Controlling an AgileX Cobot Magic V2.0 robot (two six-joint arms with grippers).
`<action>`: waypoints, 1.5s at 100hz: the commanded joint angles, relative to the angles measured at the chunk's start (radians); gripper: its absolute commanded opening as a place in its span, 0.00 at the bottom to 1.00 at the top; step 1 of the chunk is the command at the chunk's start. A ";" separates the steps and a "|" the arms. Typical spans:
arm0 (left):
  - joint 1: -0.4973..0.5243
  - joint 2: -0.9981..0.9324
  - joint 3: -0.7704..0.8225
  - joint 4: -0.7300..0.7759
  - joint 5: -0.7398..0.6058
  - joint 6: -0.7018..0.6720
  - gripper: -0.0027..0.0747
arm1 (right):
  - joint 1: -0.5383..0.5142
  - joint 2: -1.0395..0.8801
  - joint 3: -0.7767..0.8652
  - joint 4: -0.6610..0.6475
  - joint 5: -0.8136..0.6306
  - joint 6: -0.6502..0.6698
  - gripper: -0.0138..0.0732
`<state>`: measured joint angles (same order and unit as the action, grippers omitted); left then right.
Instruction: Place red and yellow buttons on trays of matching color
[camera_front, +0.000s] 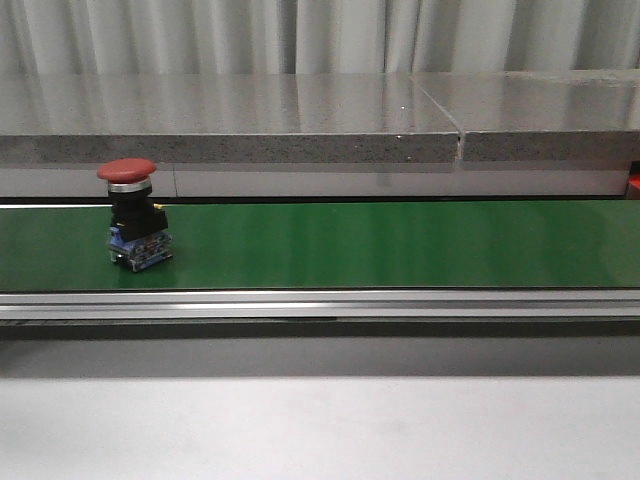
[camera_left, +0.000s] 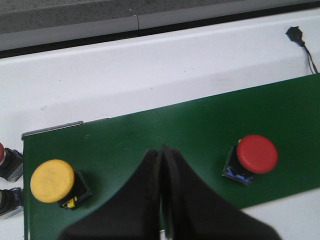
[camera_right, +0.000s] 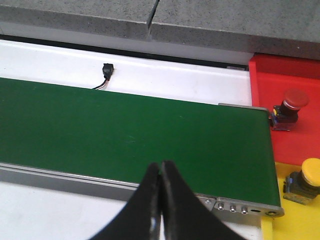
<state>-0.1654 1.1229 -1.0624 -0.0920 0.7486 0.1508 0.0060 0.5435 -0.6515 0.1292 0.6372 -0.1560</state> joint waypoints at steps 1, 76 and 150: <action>-0.018 -0.090 0.017 -0.018 -0.069 -0.001 0.01 | 0.002 0.000 -0.027 -0.004 -0.069 -0.009 0.08; -0.018 -0.714 0.395 -0.071 -0.040 -0.001 0.01 | 0.084 0.153 -0.131 0.064 -0.010 -0.005 0.08; -0.018 -0.745 0.395 -0.069 -0.029 -0.001 0.01 | 0.493 0.888 -0.757 0.064 0.228 -0.005 0.88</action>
<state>-0.1749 0.3724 -0.6417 -0.1393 0.7837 0.1524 0.4740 1.3981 -1.3191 0.1809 0.8534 -0.1560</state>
